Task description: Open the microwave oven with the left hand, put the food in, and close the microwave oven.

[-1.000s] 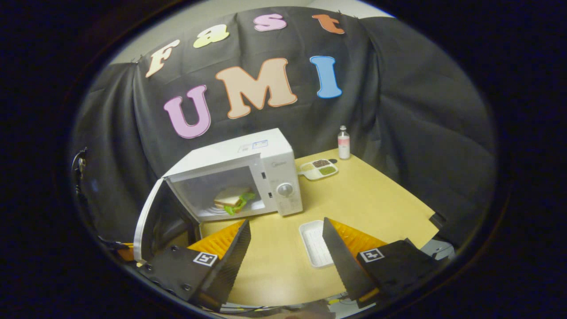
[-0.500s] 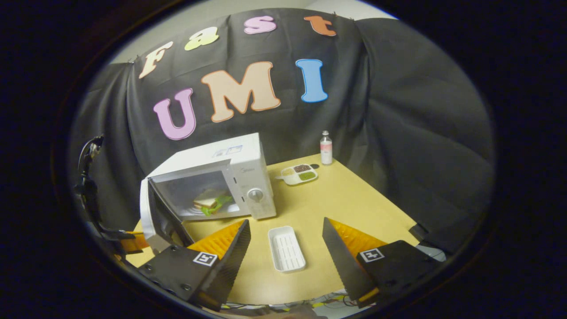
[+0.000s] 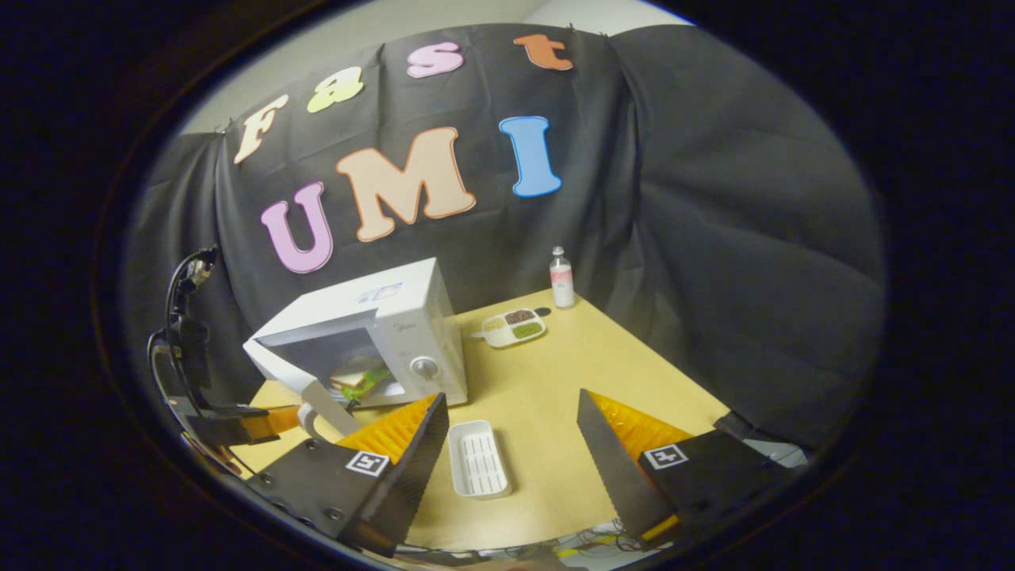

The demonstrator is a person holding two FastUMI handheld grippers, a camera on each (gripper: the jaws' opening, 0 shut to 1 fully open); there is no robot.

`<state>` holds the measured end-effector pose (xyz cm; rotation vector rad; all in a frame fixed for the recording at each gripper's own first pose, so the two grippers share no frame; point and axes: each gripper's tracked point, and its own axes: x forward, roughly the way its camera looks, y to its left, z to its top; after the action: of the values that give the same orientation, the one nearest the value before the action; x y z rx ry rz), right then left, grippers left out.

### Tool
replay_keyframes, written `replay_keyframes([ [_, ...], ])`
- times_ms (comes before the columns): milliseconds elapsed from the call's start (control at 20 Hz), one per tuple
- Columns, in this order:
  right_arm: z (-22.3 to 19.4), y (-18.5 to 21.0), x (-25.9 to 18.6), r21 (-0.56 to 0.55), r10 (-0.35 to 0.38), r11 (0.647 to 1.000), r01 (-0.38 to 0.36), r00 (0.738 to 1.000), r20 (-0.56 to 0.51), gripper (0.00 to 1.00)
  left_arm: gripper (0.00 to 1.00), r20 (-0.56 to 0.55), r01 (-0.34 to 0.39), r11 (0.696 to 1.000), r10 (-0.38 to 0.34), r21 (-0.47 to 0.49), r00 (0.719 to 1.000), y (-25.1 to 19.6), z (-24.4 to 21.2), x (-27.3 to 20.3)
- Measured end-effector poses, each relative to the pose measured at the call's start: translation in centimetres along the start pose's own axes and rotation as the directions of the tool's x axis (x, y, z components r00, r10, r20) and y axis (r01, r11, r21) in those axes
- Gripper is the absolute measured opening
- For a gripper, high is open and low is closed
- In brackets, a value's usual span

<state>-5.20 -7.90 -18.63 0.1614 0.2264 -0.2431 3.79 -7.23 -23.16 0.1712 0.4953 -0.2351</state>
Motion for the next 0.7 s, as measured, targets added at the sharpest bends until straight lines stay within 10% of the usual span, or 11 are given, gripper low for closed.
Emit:
replay_keyframes([
  [700,1.2,-2.2,-0.4,0.039,-0.072,0.997,0.07,0.996,0.057,0.92,0.01,0.143,-0.027,0.993,0.01,0.116,0.99,-2.1,4.8,2.9],
])
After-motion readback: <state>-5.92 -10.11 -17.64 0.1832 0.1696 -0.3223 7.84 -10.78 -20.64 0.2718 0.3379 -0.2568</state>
